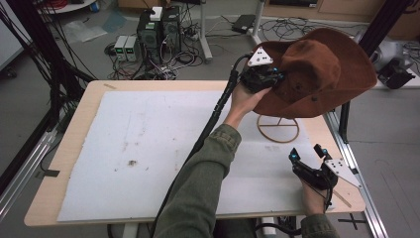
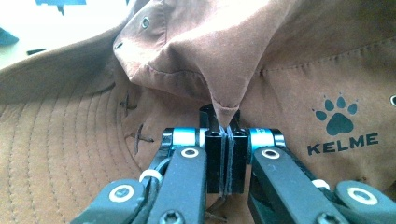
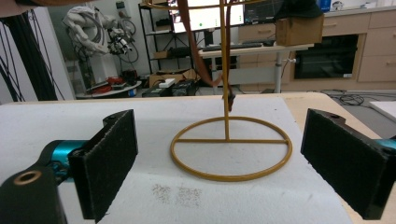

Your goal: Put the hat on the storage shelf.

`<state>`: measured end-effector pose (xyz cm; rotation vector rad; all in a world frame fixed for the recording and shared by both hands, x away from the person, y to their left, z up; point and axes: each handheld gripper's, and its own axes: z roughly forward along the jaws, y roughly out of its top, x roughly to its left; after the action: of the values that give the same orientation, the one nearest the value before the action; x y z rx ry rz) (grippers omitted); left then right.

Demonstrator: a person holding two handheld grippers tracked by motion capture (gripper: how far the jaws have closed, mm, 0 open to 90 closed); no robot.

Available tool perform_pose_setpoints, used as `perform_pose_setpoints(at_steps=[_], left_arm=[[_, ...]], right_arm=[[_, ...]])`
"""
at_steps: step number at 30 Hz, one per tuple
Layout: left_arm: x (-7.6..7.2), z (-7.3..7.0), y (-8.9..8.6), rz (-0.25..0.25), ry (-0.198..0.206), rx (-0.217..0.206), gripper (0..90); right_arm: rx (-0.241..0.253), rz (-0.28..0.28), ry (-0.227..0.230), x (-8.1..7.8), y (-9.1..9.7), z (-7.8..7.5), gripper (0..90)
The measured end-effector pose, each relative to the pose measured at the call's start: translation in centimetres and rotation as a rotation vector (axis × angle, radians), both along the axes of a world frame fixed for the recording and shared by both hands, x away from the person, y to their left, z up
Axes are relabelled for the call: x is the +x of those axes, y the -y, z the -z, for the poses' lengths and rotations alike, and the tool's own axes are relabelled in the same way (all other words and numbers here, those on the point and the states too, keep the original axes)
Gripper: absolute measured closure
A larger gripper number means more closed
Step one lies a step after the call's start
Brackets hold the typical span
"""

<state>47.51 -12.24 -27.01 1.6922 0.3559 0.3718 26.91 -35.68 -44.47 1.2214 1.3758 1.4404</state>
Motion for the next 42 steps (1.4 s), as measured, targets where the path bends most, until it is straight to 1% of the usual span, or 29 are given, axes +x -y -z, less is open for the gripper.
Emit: perform_pose_setpoints(at_steps=[1,2,4,5,6,8,9,10,12,14,15,16,18,20,21,22,24,26,29,33,36,38,41,42], left_arm=[[0.1,0.1,0.1,-0.002,-0.002,0.006,88.2],[0.1,0.2,0.1,-0.003,-0.008,0.003,87.4],[0.2,0.2,0.1,-0.006,-0.022,-0.011,83.6],[0.3,0.3,0.1,-0.006,-0.027,-0.016,83.6],[0.3,0.4,0.1,-0.003,-0.027,-0.003,82.8],[0.4,0.5,0.1,-0.002,-0.042,0.001,80.9],[0.4,0.6,0.0,0.004,-0.05,-0.004,79.6],[0.4,0.6,0.0,0.005,-0.058,-0.018,77.5],[0.4,0.4,-0.1,0.004,-0.057,-0.038,73.1],[0.3,0.2,-0.1,0.001,-0.053,-0.045,72.4],[0.2,0.2,-0.1,0.001,-0.053,-0.043,71.7],[0.3,0.2,-0.2,0.0,-0.055,-0.038,69.5],[0.3,0.3,-0.2,0.001,-0.064,-0.041,64.1],[0.2,0.3,-0.2,-0.001,-0.064,-0.044,61.7],[0.2,0.2,-0.2,-0.003,-0.059,-0.043,59.3],[0.1,0.2,-0.2,-0.008,-0.054,-0.045,55.0],[0.0,0.0,-0.2,-0.003,-0.044,-0.048,50.9],[0.0,-0.1,-0.5,0.0,-0.046,-0.06,45.6],[-0.4,-0.4,-0.8,0.001,-0.032,-0.076,38.7],[-1.4,-1.4,-2.3,-0.012,0.002,-0.102,33.8],[-2.3,-2.1,-3.7,-0.023,0.024,-0.127,32.9],[-3.0,-2.4,-4.9,-0.034,0.034,-0.152,31.2],[-4.3,-2.5,-7.0,-0.052,0.058,-0.172,30.1],[-5.0,-2.4,-8.1,-0.072,0.068,-0.179,29.4]], right_arm=[[0.001,0.0,-0.001,0.0,0.0,0.0,10.2],[0.004,0.0,-0.003,0.0,0.0,0.0,10.2],[0.001,0.001,-0.001,0.0,0.0,0.0,10.2],[0.001,0.001,-0.001,0.0,0.0,0.0,10.2],[0.001,0.001,0.0,0.0,0.0,0.0,10.2],[0.0,0.0,-0.001,0.0,0.0,0.0,10.3],[-0.001,0.001,0.0,0.0,0.0,0.0,10.2],[0.0,0.001,0.0,0.0,0.0,0.1,10.3],[-0.002,0.002,-0.001,0.0,0.1,0.0,10.3],[0.0,0.005,-0.001,-0.1,0.0,0.0,10.3],[-0.004,0.006,0.003,0.0,0.1,0.0,10.2],[-0.001,0.006,0.001,0.0,0.1,0.0,10.2],[0.004,0.005,0.003,0.0,0.1,0.0,10.3],[0.011,0.002,-0.009,-0.1,0.0,0.0,10.3],[-0.001,0.0,0.002,-0.1,0.0,0.0,10.2],[-0.003,-0.002,0.002,-0.1,0.1,0.0,10.2],[0.002,0.0,0.005,-0.1,0.1,0.0,10.3],[0.004,0.003,0.0,-0.2,0.2,0.0,10.2],[0.005,0.001,0.001,-0.2,0.2,0.0,10.2],[0.002,0.003,0.002,-0.2,0.3,0.0,10.3],[0.003,0.002,0.003,-0.2,0.3,0.0,10.3],[0.009,0.002,0.003,-0.3,0.3,0.0,10.2],[0.003,-0.001,0.006,-0.3,0.3,0.0,10.2],[0.003,-0.002,0.009,-0.2,0.2,0.0,10.3]])
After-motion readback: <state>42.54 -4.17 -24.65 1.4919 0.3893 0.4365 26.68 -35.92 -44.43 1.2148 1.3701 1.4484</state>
